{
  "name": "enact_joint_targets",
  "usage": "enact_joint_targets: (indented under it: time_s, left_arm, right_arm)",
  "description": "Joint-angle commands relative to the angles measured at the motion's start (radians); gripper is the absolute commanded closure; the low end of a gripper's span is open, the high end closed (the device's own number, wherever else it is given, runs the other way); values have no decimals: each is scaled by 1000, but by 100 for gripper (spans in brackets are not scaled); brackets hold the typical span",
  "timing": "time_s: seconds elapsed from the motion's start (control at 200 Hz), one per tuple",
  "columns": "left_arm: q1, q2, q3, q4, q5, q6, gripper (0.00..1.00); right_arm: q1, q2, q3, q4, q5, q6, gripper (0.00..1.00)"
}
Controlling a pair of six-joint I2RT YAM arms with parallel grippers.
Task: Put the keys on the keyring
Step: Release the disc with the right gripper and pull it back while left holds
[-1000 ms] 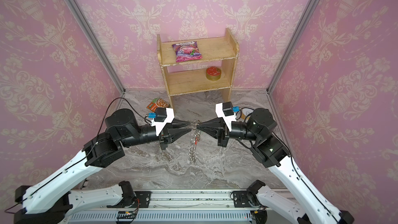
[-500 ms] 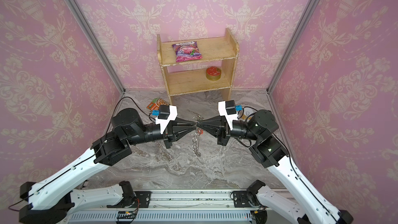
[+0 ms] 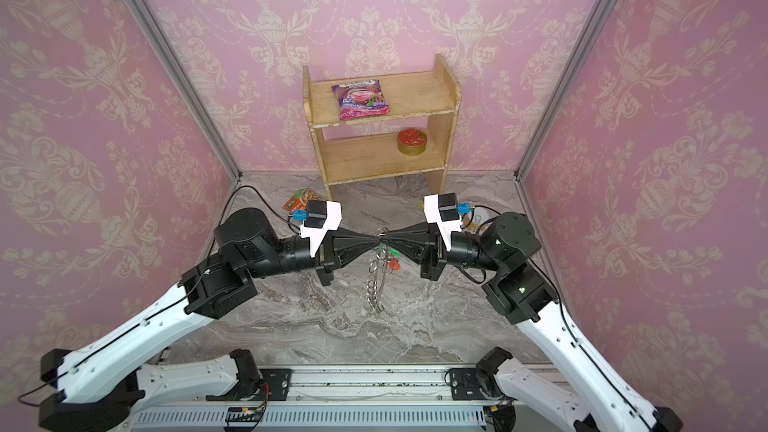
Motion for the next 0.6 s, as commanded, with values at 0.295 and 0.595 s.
enact_joint_targets:
  time_s: [0.295, 0.595]
  left_arm:
    - [-7, -56, -47, -32, -50, 89, 100]
    - [-8, -114, -71, -169, -36, 195, 100]
  right_arm:
    - [23, -18, 82, -404, 39, -193, 63]
    - [23, -76, 148, -697, 123, -285, 45]
